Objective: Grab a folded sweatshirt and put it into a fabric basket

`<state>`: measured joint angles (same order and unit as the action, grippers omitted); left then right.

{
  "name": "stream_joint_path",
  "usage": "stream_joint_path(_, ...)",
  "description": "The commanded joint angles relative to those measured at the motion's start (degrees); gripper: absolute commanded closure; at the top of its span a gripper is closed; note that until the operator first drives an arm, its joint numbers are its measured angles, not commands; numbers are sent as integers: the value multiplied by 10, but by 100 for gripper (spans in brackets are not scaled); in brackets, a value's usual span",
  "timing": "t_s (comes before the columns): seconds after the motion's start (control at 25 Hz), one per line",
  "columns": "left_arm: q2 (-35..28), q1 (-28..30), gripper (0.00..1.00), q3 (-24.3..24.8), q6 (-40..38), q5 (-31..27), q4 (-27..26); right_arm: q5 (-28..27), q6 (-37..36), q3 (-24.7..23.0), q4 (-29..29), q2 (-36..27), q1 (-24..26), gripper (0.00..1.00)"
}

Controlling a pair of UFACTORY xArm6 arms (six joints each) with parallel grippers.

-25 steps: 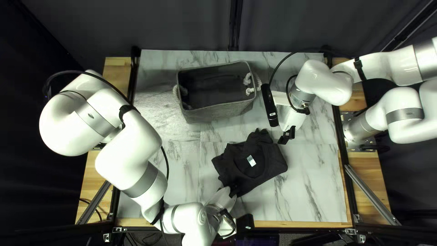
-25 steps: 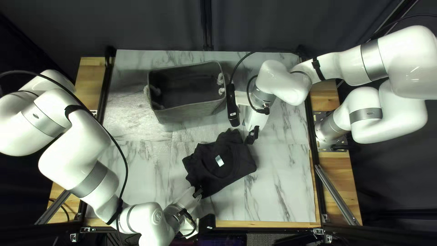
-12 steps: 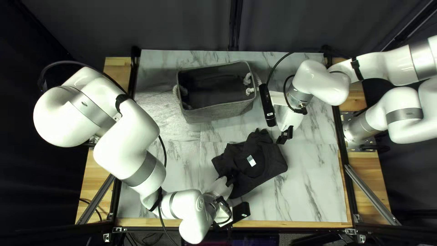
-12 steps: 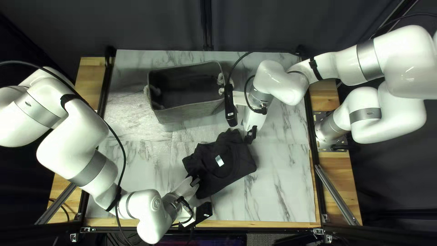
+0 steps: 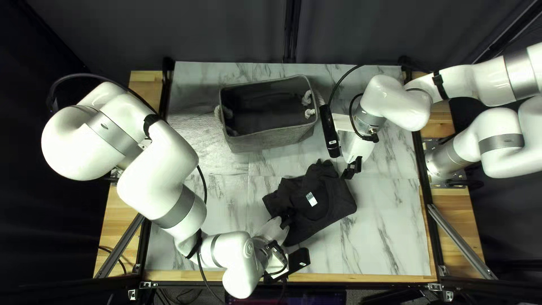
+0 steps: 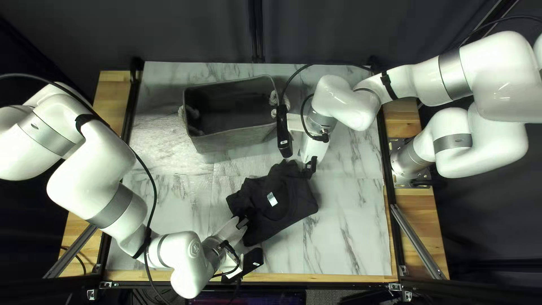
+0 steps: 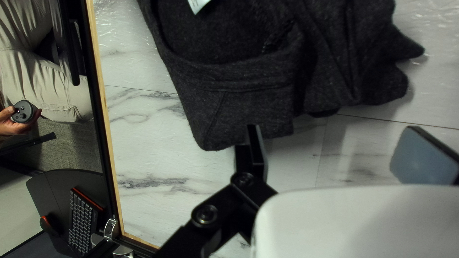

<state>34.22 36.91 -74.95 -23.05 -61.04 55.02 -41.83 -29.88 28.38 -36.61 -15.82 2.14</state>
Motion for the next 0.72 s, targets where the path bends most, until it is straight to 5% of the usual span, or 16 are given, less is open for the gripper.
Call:
stream_joint_path(0.04,-7,-1,100,6,6,4,-2,-2,1,-2,1,-2,1,0)
stream_joint_path(0.72,-7,7,100,4,8,6,-10,-53,-35,26,-3,12,16,0)
